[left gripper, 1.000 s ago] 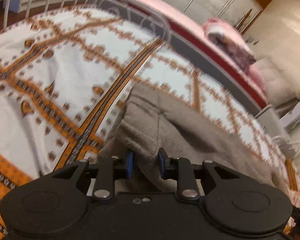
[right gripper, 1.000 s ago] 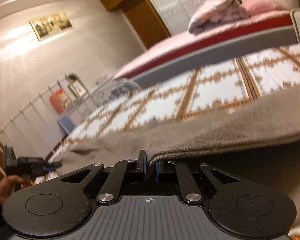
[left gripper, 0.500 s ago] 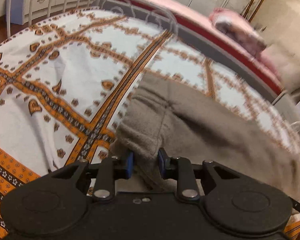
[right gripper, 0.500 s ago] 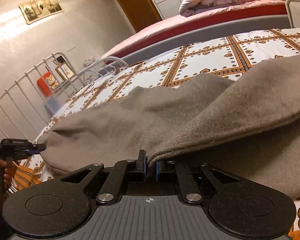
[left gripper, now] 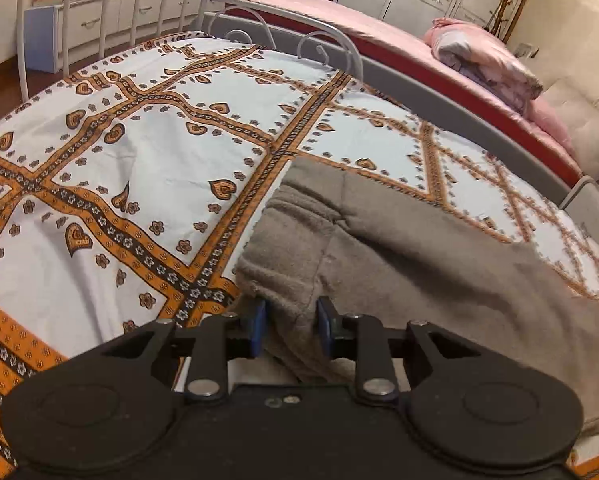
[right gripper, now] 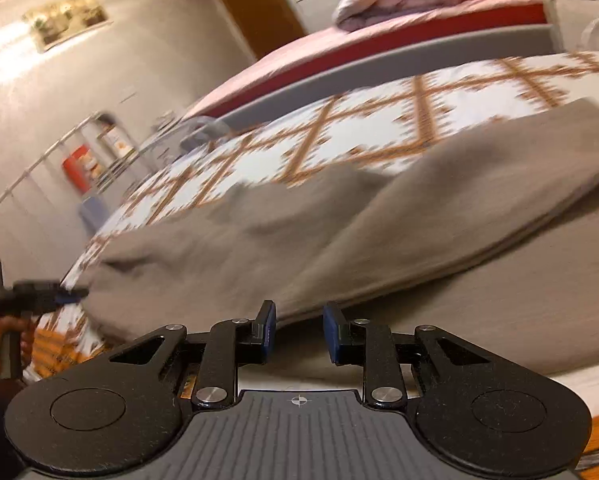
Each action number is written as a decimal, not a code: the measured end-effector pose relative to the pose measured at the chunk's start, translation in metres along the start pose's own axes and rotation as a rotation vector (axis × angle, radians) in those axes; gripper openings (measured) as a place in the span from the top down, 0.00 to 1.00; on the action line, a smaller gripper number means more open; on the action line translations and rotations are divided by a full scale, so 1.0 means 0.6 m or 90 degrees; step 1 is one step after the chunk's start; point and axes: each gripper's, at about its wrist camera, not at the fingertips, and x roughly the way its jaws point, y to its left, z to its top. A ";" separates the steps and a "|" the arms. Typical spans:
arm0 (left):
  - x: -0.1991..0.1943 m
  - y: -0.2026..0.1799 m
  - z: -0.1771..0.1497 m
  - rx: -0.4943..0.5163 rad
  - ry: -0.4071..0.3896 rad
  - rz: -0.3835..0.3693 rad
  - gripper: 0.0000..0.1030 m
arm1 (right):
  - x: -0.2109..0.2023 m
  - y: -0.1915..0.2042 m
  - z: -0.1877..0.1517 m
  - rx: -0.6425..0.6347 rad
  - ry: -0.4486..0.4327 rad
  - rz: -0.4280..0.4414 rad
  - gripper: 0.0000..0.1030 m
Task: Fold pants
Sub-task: 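Lower the folded waistband onto the legs and open both grippers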
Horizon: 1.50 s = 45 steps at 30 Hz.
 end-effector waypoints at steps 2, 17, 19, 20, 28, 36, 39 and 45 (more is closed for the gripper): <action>-0.009 0.007 -0.003 -0.036 0.005 -0.001 0.75 | -0.021 -0.024 0.016 0.007 -0.017 -0.028 0.74; 0.001 -0.116 -0.040 -0.023 0.003 0.076 0.47 | -0.004 -0.242 0.101 0.229 -0.037 -0.101 0.74; 0.017 -0.129 -0.052 0.025 0.018 0.093 0.42 | 0.008 -0.271 0.103 0.274 -0.039 -0.101 0.74; 0.015 -0.136 -0.052 0.048 0.019 0.095 0.35 | 0.014 -0.285 0.104 0.294 -0.041 -0.102 0.73; 0.016 -0.145 -0.062 0.095 0.020 0.092 0.28 | 0.015 -0.323 0.124 0.336 -0.086 -0.093 0.74; 0.015 -0.134 -0.058 0.080 0.016 0.060 0.28 | -0.080 -0.207 0.136 0.173 -0.140 -0.168 0.91; 0.014 -0.130 -0.057 0.076 0.015 0.053 0.28 | -0.112 -0.175 0.115 0.122 -0.116 -0.186 0.91; 0.013 -0.128 -0.050 0.040 0.009 0.055 0.29 | -0.093 -0.261 0.102 0.265 -0.127 -0.155 0.63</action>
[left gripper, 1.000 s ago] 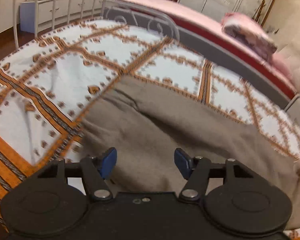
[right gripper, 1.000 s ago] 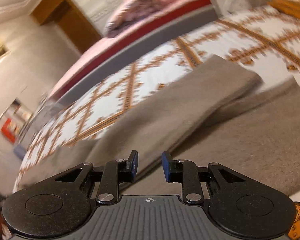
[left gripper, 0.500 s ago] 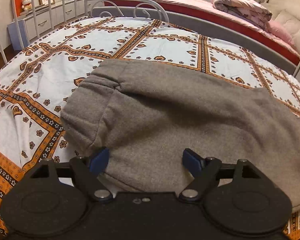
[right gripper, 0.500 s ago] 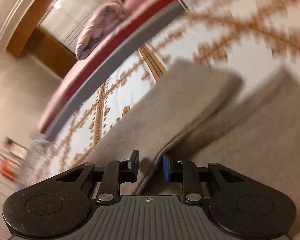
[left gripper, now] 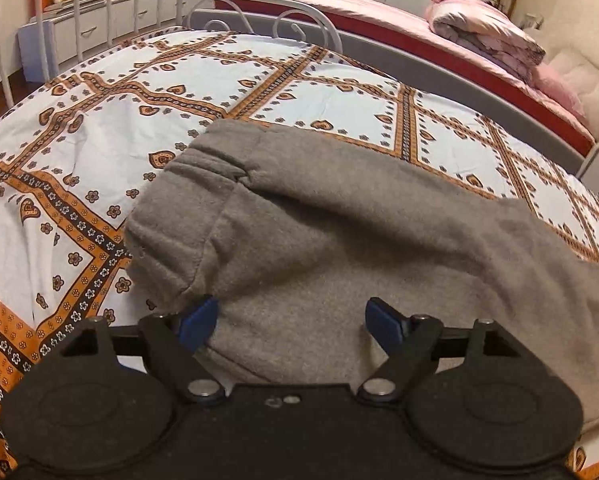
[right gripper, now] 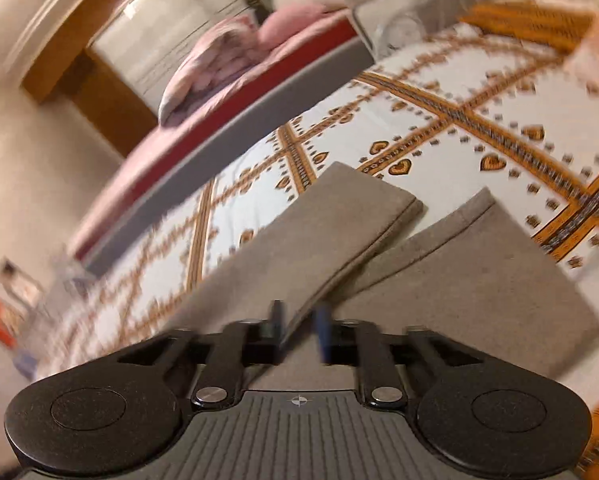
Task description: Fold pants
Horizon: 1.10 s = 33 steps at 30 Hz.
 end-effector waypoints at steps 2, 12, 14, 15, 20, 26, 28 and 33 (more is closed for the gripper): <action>-0.004 0.003 0.003 -0.017 -0.008 0.005 0.31 | 0.019 -0.011 0.013 0.016 -0.013 -0.006 0.61; -0.002 0.004 0.001 0.000 -0.009 0.006 0.32 | 0.115 -0.091 0.075 0.126 0.010 -0.048 0.62; -0.001 0.002 -0.001 0.005 -0.008 0.004 0.30 | 0.125 -0.102 0.082 0.151 0.003 -0.042 0.62; 0.000 0.000 -0.002 0.009 -0.008 0.005 0.28 | 0.128 -0.102 0.085 0.148 0.003 -0.044 0.62; 0.003 -0.005 -0.003 0.022 -0.005 0.007 0.25 | 0.120 -0.077 0.095 0.067 -0.002 -0.060 0.95; 0.001 0.001 -0.005 0.023 -0.004 -0.005 0.25 | 0.015 -0.001 0.093 -0.022 -0.077 -0.019 0.95; 0.001 0.002 -0.005 0.027 -0.004 -0.011 0.25 | -0.018 0.007 0.083 -0.046 -0.076 -0.031 0.95; 0.000 0.006 -0.006 0.031 -0.004 -0.022 0.25 | -0.069 -0.045 0.046 0.007 -0.030 -0.100 0.95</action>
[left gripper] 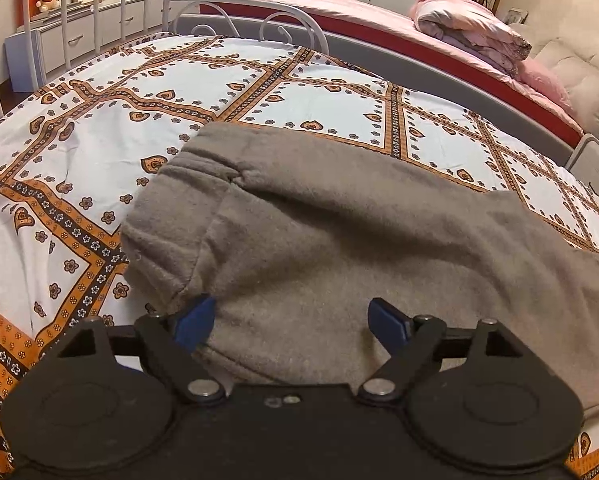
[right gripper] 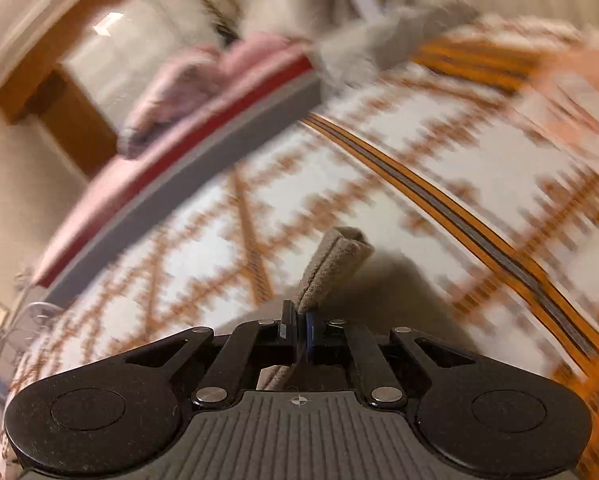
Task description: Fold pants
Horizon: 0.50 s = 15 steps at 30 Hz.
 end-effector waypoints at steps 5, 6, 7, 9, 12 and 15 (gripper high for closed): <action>0.000 0.000 0.001 -0.009 0.001 0.003 0.25 | -0.014 -0.046 -0.010 0.034 0.017 -0.015 0.95; 0.000 0.000 0.002 -0.012 0.002 0.003 0.25 | -0.020 -0.047 -0.013 0.037 0.015 -0.007 0.95; 0.000 0.000 0.002 -0.013 0.002 0.004 0.25 | -0.030 -0.045 -0.015 0.033 0.010 0.004 0.95; 0.000 0.000 0.002 -0.013 0.003 0.005 0.25 | -0.045 -0.040 -0.022 0.021 0.000 0.014 0.95; 0.001 -0.001 0.002 -0.009 0.004 0.007 0.25 | -0.044 -0.047 -0.028 0.025 0.015 0.000 0.95; 0.001 -0.002 0.002 -0.008 0.005 0.010 0.25 | -0.021 -0.063 -0.031 0.039 0.051 -0.038 0.95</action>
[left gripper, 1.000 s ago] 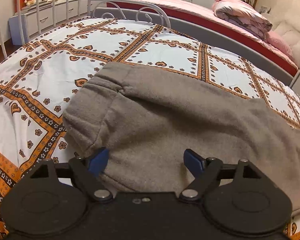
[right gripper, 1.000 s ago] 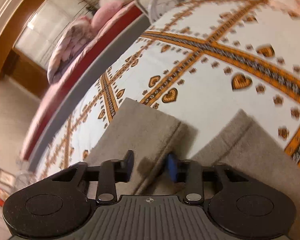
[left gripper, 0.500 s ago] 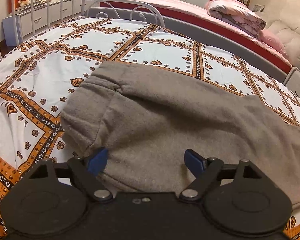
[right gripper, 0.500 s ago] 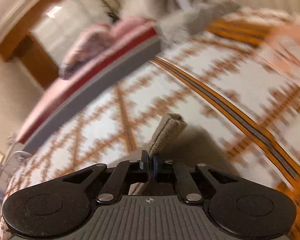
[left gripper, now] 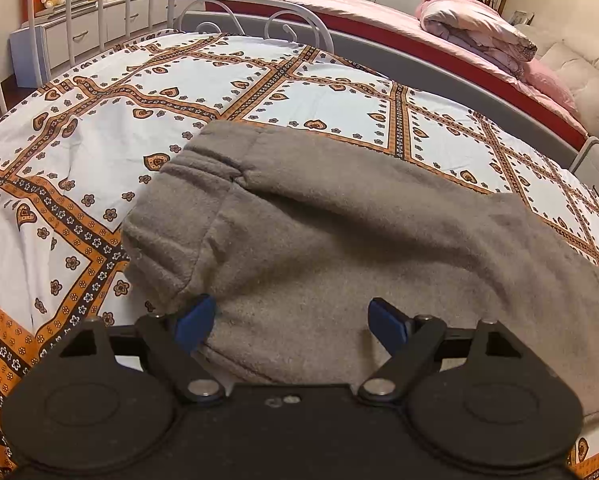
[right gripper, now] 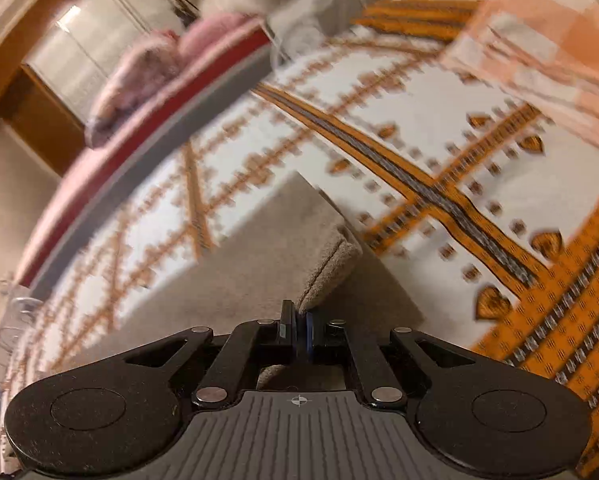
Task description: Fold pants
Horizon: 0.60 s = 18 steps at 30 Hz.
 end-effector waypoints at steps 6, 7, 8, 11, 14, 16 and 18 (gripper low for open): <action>0.001 0.001 0.000 0.001 0.000 -0.004 0.25 | -0.007 -0.013 -0.004 0.002 -0.008 0.011 0.95; 0.002 0.001 0.000 0.003 0.000 -0.004 0.25 | -0.004 -0.012 -0.005 -0.003 -0.005 0.006 0.95; 0.002 0.001 0.000 0.005 0.001 -0.004 0.25 | 0.005 -0.014 -0.006 -0.004 0.008 -0.004 0.95; 0.001 0.000 0.000 0.006 0.001 -0.004 0.25 | 0.028 -0.018 -0.006 -0.009 0.029 -0.042 0.95; -0.002 0.000 -0.001 0.009 -0.001 -0.005 0.25 | 0.023 -0.029 -0.008 0.014 0.016 -0.053 0.91; -0.005 0.001 0.000 0.016 -0.004 -0.004 0.29 | 0.006 -0.022 -0.009 0.005 -0.011 -0.087 0.85; -0.017 0.005 0.001 0.010 -0.016 0.002 0.36 | -0.015 -0.007 -0.010 -0.013 -0.045 -0.085 0.84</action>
